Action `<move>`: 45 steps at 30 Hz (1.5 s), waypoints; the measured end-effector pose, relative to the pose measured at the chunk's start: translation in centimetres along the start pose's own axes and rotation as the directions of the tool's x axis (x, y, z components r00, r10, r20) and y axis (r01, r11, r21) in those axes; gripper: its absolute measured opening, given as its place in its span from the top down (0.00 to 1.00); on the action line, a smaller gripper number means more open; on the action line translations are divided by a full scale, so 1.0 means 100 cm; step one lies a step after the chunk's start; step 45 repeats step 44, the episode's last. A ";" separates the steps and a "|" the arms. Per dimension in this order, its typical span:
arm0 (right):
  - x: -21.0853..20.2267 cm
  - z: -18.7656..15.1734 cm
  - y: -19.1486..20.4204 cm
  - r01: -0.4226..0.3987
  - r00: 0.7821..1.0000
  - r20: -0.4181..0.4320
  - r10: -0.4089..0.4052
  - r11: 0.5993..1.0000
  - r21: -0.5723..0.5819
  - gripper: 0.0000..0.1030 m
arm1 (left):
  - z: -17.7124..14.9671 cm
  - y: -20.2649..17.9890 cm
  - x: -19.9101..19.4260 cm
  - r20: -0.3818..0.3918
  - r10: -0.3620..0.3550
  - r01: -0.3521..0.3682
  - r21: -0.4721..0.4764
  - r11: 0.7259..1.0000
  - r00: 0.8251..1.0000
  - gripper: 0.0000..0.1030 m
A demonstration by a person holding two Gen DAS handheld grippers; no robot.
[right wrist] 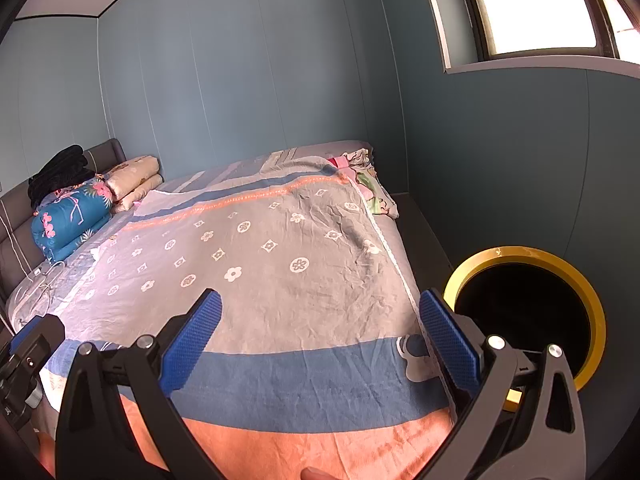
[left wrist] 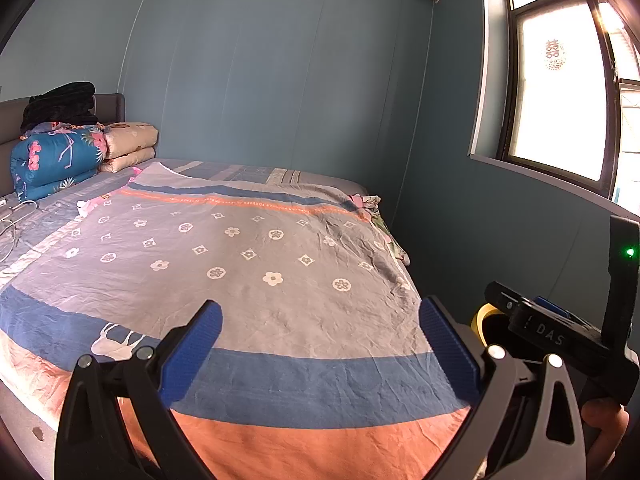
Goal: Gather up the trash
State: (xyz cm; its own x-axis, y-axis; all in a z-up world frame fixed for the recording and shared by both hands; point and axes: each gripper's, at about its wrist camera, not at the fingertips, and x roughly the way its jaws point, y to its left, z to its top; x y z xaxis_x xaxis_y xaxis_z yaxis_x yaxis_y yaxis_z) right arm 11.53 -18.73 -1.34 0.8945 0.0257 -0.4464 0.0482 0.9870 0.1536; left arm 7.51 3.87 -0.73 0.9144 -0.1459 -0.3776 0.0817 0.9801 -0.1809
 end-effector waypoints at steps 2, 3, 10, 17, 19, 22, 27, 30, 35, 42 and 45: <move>0.000 -0.002 0.000 0.000 1.000 -0.002 0.000 1.000 0.003 0.08 | 0.000 0.001 0.000 -0.003 -0.004 0.004 -0.001 1.000 1.000 0.08; 0.000 -0.002 -0.001 0.001 1.000 -0.004 -0.001 1.000 0.004 0.08 | 0.000 0.001 0.000 -0.003 -0.004 0.004 -0.001 1.000 1.000 0.08; 0.002 -0.005 -0.001 -0.001 1.000 -0.009 0.001 1.000 0.005 0.08 | 0.000 0.000 0.002 -0.002 -0.003 0.003 0.003 1.000 1.000 0.08; 0.002 -0.006 -0.001 -0.001 1.000 -0.011 0.001 1.000 0.007 0.08 | -0.001 0.000 0.001 -0.002 -0.005 0.005 0.006 1.000 1.000 0.08; 0.002 -0.005 -0.001 0.000 1.000 -0.012 0.000 1.000 0.006 0.08 | -0.001 0.000 0.001 -0.002 -0.004 0.004 0.007 1.000 1.000 0.08; 0.002 -0.006 -0.001 0.000 1.000 -0.015 0.000 1.000 0.008 0.08 | 0.000 0.000 0.001 0.000 0.000 0.000 0.008 1.000 1.000 0.08; 0.001 -0.008 0.000 0.000 1.000 -0.020 0.000 1.000 0.012 0.08 | -0.001 0.002 0.001 -0.003 0.005 -0.005 0.013 1.000 1.000 0.08; 0.001 -0.009 0.001 0.000 1.000 -0.022 0.001 1.000 0.013 0.08 | -0.001 0.002 0.001 -0.002 0.005 -0.005 0.011 1.000 1.000 0.08; 0.001 -0.008 0.000 -0.001 1.000 -0.024 0.001 1.000 0.015 0.08 | -0.001 0.005 0.000 0.003 0.008 -0.008 -0.001 1.000 1.000 0.08; 0.001 -0.010 0.000 -0.002 1.000 -0.028 0.003 1.000 0.018 0.08 | -0.001 0.006 0.004 -0.013 0.006 -0.007 -0.004 1.000 1.000 0.08; -0.001 -0.011 0.001 -0.001 1.000 -0.027 0.001 1.000 0.018 0.08 | -0.002 0.006 0.003 -0.013 0.006 -0.006 -0.003 1.000 1.000 0.08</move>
